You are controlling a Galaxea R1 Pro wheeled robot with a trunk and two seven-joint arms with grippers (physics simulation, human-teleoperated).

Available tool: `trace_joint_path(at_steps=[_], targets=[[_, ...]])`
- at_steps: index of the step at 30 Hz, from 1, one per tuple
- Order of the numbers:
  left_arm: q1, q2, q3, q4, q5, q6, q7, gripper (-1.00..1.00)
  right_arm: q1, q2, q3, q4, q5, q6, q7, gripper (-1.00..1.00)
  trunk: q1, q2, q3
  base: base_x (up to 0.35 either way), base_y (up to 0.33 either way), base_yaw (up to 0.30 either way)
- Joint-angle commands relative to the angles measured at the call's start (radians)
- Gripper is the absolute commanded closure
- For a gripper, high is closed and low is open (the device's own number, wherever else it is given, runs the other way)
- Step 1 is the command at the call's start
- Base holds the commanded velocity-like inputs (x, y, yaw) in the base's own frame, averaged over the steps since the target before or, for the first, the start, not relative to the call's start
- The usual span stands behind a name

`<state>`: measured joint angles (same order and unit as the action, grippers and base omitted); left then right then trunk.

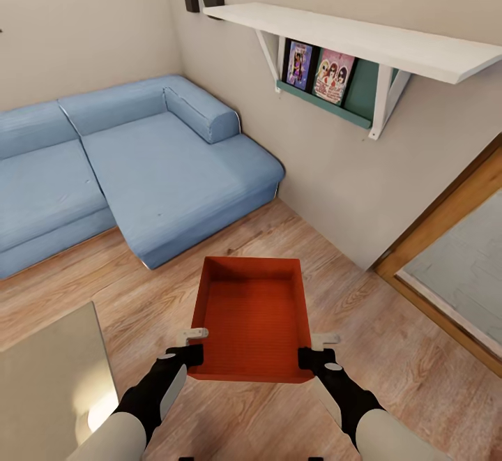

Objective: Move the two storage containers from the living room to the garage. In the garage, place one container on the floor and stack the other container on top of it (either order is fine).

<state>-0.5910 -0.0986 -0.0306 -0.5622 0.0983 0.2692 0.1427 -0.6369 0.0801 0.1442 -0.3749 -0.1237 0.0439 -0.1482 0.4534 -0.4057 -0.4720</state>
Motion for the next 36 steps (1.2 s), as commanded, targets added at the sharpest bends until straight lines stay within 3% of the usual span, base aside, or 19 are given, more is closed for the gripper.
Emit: trace_joint_path(at_steps=[1, 36], targets=[[0.000, 0.007, -0.002, 0.001, -0.002, 0.008, 0.014, 1.00, -0.001, -0.003, -0.006, -0.006, 0.009, -0.002, -0.012, 1.00, -0.003, 0.006, 0.002, 0.000, 0.000, 0.000], [0.000, 0.006, -0.002, -0.016, -0.001, 0.008, 0.014, 1.00, -0.001, -0.001, -0.008, -0.006, 0.009, -0.003, -0.014, 1.00, -0.003, 0.006, 0.004, 0.000, 0.000, 0.000]])
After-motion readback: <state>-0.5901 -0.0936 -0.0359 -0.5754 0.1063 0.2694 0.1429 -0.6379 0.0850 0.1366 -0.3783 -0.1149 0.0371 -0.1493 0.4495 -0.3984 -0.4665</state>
